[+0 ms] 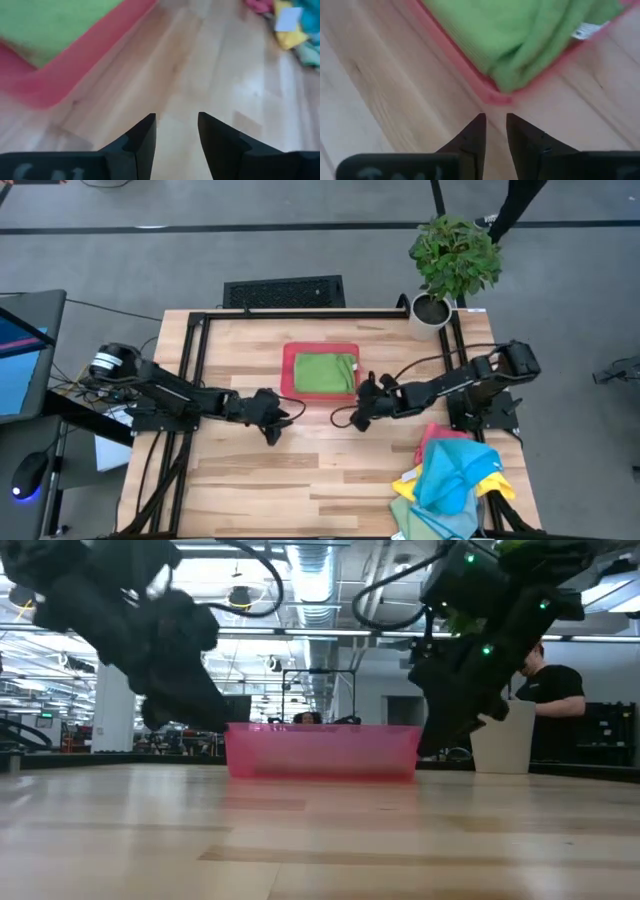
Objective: Fold microfiber towels
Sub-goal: Move the red bin to the top of the table
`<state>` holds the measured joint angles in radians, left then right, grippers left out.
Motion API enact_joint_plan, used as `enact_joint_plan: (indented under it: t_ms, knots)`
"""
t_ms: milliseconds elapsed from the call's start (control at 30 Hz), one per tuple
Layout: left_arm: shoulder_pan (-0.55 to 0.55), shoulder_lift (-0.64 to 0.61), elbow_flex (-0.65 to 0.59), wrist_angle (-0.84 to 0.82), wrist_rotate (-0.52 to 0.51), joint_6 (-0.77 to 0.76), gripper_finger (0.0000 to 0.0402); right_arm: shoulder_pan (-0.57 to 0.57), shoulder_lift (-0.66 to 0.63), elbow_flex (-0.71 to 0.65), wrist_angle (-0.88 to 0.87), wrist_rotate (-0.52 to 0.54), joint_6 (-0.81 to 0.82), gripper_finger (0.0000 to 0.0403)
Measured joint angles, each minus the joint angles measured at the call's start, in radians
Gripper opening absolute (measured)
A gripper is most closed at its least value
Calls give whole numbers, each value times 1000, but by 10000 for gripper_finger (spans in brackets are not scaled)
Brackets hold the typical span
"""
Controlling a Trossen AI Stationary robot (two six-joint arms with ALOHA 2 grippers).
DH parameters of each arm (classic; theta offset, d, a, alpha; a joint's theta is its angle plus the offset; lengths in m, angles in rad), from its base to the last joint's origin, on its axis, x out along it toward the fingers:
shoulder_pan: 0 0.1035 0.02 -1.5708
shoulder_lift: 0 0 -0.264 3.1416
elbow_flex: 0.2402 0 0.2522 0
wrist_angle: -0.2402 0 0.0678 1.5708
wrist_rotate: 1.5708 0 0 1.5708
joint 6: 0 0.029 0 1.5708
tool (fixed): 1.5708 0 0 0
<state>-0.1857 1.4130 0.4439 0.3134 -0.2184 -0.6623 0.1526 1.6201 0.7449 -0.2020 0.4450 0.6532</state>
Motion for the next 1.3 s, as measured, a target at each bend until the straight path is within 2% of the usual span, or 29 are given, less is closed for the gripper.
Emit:
enact_joint_plan:
  t_ms: [267,600,933,1200,1300]
  knots:
    - [136,86,1,7,-23,105,120,-99,22,2,38,-1,-44,102]
    - [265,85,0,80,-16,232,118,-233,22,2,109,-1,-139,102]
    - [358,85,8,109,59,292,118,-321,-7,10,154,-23,-232,102]
    - [376,85,78,101,149,321,118,-367,-137,37,110,-63,-290,102]
    - [376,85,104,83,260,310,118,-348,-218,41,91,-122,-296,102]
